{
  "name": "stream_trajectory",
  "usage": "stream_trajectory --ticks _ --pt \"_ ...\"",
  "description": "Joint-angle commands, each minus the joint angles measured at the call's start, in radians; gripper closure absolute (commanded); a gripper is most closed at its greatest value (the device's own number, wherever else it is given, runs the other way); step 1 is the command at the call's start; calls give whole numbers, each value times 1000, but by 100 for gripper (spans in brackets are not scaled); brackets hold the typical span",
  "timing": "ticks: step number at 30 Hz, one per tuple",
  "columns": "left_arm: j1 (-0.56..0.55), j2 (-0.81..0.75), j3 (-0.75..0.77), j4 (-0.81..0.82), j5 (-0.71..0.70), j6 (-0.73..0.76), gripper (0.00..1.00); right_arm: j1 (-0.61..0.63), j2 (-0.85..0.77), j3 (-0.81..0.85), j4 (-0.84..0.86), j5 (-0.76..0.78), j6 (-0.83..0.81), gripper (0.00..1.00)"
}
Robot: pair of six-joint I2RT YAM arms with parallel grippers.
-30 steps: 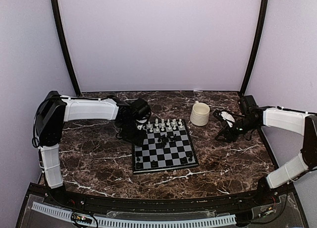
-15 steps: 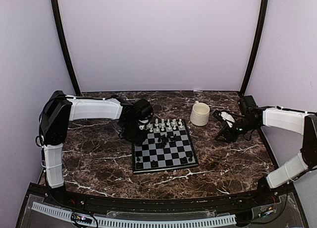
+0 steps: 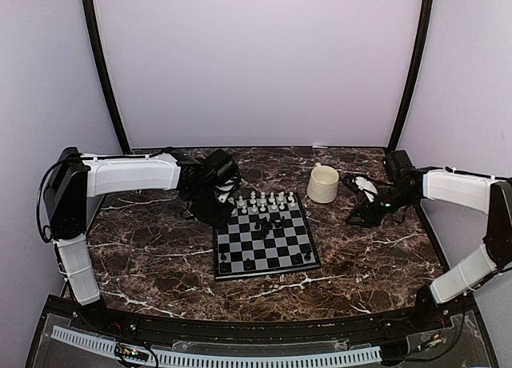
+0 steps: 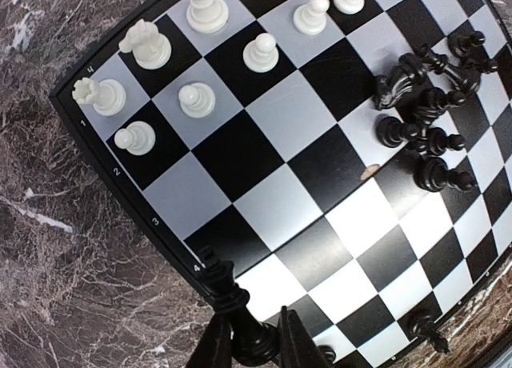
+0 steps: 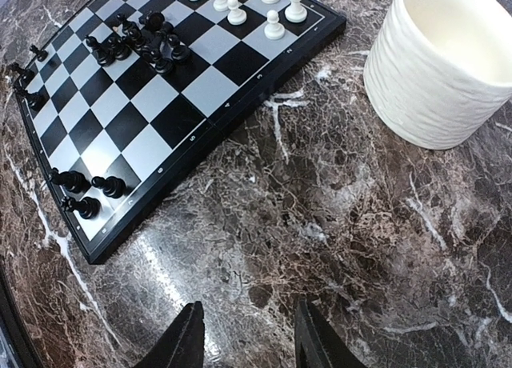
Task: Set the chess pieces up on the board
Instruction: Pick up the queen from the chessboard, then pass from the left arm to the right
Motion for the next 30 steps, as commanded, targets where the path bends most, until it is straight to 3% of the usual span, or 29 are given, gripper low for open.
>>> stream_trajectory --ticks 1,6,14,24,30 --pt "-4 -77 -46 51 38 27 84 30 21 75 -45 -23 -10 61" --pt "-4 -132 -127 161 144 65 86 78 53 185 -110 -60 1 62" --pt "-4 -285 -346 546 340 214 87 230 211 447 -147 -191 123 62" --pt "-11 -331 -367 647 441 258 87 359 534 785 -218 -427 325 60" --pt "-25 -336 -353 644 450 283 87 414 590 835 -233 -558 385 55"
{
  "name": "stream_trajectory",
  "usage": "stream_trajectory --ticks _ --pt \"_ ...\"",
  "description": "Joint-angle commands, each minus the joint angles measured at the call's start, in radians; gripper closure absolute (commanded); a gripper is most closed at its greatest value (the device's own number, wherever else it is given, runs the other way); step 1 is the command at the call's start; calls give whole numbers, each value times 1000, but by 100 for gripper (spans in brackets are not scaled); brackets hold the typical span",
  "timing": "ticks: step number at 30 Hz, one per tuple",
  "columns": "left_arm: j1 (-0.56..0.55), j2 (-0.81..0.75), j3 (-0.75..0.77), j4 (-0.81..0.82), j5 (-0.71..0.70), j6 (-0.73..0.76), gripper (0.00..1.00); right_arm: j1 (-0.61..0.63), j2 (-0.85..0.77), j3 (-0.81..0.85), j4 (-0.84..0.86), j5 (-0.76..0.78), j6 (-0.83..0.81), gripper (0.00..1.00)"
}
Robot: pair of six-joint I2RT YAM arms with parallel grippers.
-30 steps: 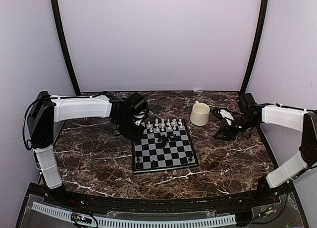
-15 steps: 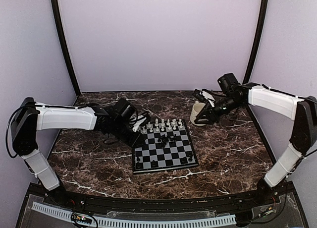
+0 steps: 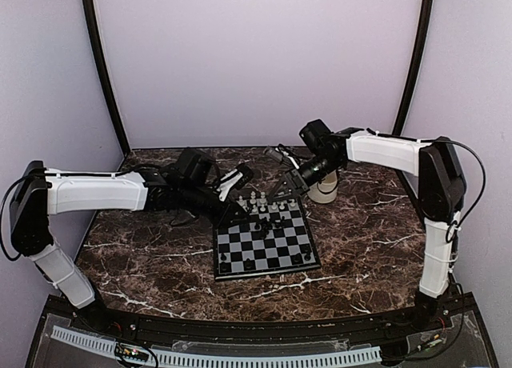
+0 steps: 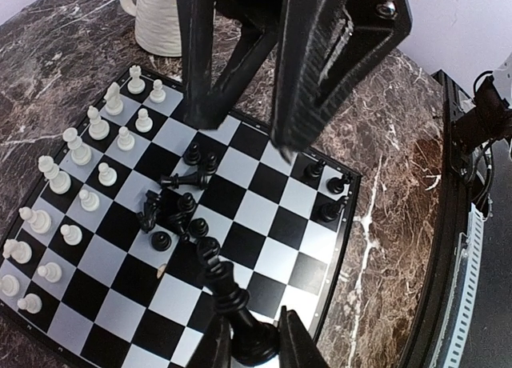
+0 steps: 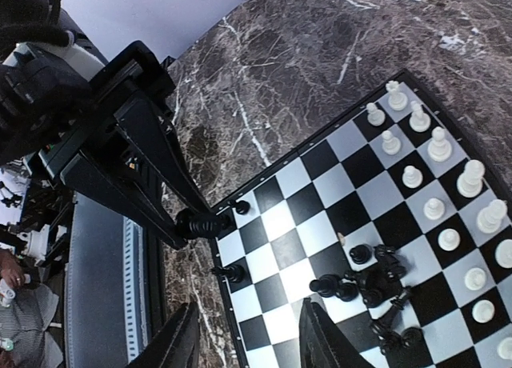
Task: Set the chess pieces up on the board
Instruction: Pass from the left arm to the right
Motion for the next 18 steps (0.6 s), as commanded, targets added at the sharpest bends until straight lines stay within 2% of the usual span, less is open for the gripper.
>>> stream_trajectory --ticks 1,4,18 --pt "-21 -47 0 31 37 43 87 54 5 37 -10 -134 97 55" --pt "-33 -46 6 35 40 45 87 73 18 35 25 -158 146 54" --pt "-49 -67 14 42 37 45 87 96 56 34 53 -165 192 54"
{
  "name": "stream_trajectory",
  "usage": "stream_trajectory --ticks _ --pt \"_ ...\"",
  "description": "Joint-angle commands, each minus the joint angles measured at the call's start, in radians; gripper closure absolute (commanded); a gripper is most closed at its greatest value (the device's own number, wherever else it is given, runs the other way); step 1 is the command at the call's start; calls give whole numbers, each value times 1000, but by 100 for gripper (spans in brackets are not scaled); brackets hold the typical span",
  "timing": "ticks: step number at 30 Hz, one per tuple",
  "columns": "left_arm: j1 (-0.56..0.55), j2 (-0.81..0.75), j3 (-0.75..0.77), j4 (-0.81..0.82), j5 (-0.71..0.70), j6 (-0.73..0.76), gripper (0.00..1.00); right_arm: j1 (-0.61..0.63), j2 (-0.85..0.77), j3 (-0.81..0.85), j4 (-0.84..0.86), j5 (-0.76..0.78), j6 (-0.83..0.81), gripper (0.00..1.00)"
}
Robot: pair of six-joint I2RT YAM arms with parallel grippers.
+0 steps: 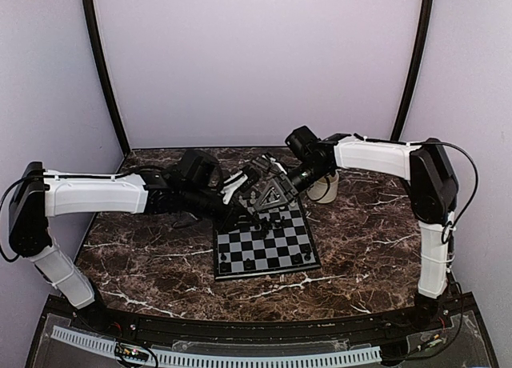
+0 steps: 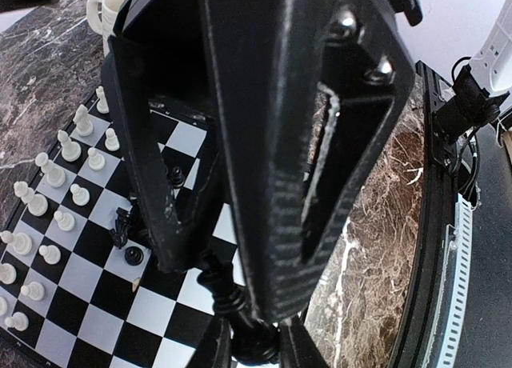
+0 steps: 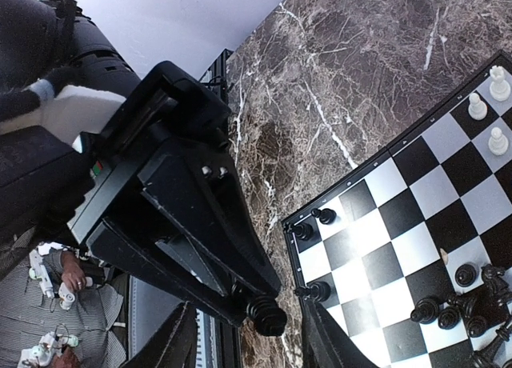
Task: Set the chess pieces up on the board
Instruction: Pass from the left arm to the right
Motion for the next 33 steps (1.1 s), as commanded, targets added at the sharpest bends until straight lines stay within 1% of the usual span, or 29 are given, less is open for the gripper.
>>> stream_trajectory --ticks 1,3,6,12,16,17,19,20,21,22,24,26,30,33 --pt "-9 -59 14 23 16 17 87 13 12 19 35 -17 26 55" --pt "-10 -59 14 23 16 17 87 13 15 19 36 -16 28 55" --pt "-12 -59 14 22 12 17 87 13 18 19 39 -19 28 61" --pt "-15 -47 20 15 16 17 87 13 19 11 48 -35 31 78" --pt "-15 -43 23 12 -8 17 87 13 15 7 47 -34 24 89" --pt "-15 -41 23 9 -24 17 87 13 13 7 44 -30 19 90" --pt "-15 -42 20 5 -45 17 81 13 2 11 32 -7 -2 92" --pt "-15 -45 16 7 -53 17 74 13 -7 14 25 12 -16 93" --pt "-15 -50 6 9 -67 17 71 13 -17 17 18 38 -32 94" --pt "-17 -57 0 10 -75 17 64 13 -30 18 12 66 -48 95" --pt "-17 -74 -16 3 -91 39 58 13 -54 20 -7 120 -94 96" --pt "-16 -95 -30 -22 -105 55 54 13 -80 15 -22 187 -137 97" --pt "-8 -154 -49 -66 -145 86 52 20 -133 -28 -18 320 -193 97" --pt "8 -190 -51 -89 -212 117 50 45 -165 -59 -35 436 -267 97"
